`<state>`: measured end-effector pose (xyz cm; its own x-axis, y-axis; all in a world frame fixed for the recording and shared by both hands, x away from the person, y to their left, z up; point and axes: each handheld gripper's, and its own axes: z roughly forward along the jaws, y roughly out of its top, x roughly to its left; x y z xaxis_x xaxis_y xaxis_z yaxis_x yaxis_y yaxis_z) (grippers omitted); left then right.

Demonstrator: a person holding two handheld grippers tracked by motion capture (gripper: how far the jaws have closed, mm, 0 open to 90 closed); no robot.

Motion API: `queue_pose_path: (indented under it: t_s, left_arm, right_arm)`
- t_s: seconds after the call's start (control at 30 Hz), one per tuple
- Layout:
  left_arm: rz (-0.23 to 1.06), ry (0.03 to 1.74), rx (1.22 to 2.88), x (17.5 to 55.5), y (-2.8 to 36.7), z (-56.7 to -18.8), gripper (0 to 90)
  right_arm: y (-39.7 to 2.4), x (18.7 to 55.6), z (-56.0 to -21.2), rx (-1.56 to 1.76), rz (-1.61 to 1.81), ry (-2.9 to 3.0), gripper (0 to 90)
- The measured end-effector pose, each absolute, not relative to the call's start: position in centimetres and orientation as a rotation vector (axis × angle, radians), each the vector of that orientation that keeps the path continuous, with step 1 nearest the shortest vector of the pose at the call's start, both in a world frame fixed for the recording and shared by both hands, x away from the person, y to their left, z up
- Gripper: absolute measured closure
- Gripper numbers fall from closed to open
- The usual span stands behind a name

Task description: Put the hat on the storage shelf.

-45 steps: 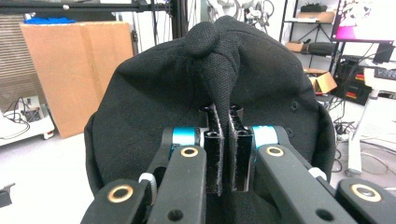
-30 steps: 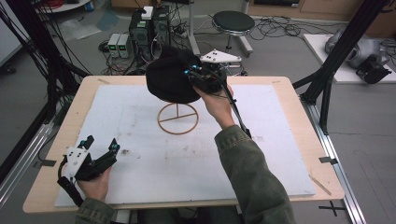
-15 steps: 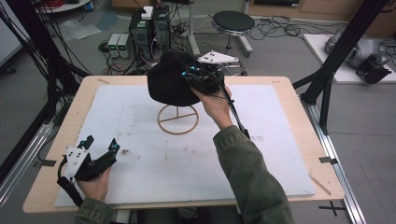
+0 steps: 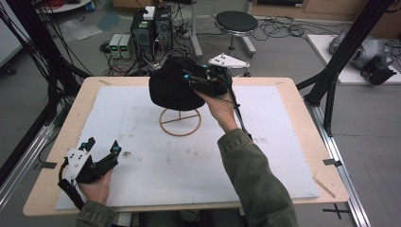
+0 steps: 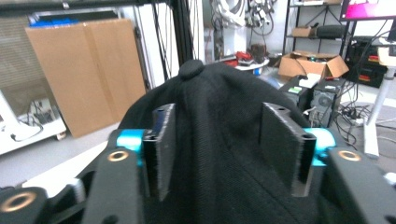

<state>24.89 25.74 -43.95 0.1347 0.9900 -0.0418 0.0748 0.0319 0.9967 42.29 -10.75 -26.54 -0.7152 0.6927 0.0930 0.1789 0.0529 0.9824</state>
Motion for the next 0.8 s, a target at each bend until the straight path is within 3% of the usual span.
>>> queue_pose_path:
  t_s: [0.3,0.8]
  left_arm:
    - [1.049,1.173,1.296,24.9,25.7,-43.9,18.9]
    - [1.048,1.171,1.289,24.8,25.5,-43.8,18.9]
  right_arm:
    - [-13.2,41.5,-25.4,0.888,1.670,1.851,21.4]
    - [-19.4,38.7,-26.3,0.947,1.608,1.727,18.6]
